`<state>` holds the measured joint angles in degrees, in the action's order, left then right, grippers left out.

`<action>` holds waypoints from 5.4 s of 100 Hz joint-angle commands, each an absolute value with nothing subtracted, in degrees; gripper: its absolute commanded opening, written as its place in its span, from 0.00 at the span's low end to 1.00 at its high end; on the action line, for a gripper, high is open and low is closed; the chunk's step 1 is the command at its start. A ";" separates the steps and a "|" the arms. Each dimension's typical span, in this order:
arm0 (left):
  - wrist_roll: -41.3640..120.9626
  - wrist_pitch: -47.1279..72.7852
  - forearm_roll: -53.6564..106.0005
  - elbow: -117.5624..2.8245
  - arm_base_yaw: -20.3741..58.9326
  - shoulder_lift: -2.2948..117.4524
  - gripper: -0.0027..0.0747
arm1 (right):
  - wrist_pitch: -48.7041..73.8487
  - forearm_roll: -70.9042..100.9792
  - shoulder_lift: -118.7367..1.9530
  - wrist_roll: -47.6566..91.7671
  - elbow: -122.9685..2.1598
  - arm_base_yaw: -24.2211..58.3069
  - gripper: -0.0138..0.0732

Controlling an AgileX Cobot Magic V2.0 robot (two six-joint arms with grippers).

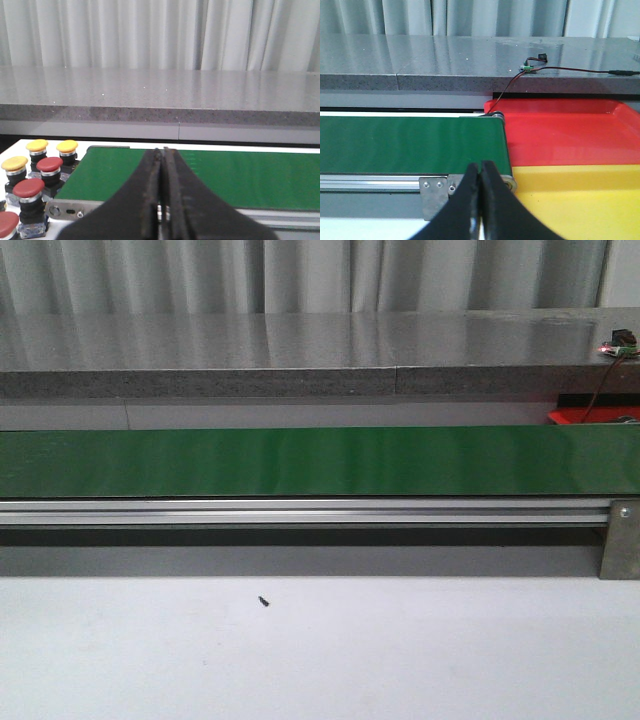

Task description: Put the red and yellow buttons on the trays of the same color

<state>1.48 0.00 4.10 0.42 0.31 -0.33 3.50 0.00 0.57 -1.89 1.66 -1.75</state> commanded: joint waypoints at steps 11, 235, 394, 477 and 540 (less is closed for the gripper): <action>0.92 1.03 4.17 -5.01 -2.25 -0.12 0.01 | -0.92 -0.43 1.67 -1.83 0.65 -1.64 0.08; -9.15 39.60 6.29 -60.87 -29.55 92.27 0.74 | -0.92 -0.43 1.67 -1.83 0.65 -1.64 0.08; -9.67 43.10 3.15 -67.05 -24.96 81.42 0.25 | -0.92 -0.43 1.67 -1.83 0.65 -1.64 0.08; -4.86 42.89 5.06 -73.86 -16.23 91.89 0.64 | -0.92 -0.43 1.67 -1.83 0.65 -1.64 0.08; -5.22 52.15 3.82 -77.00 -18.71 83.81 0.79 | -0.92 -0.43 1.67 -1.83 0.65 -1.64 0.08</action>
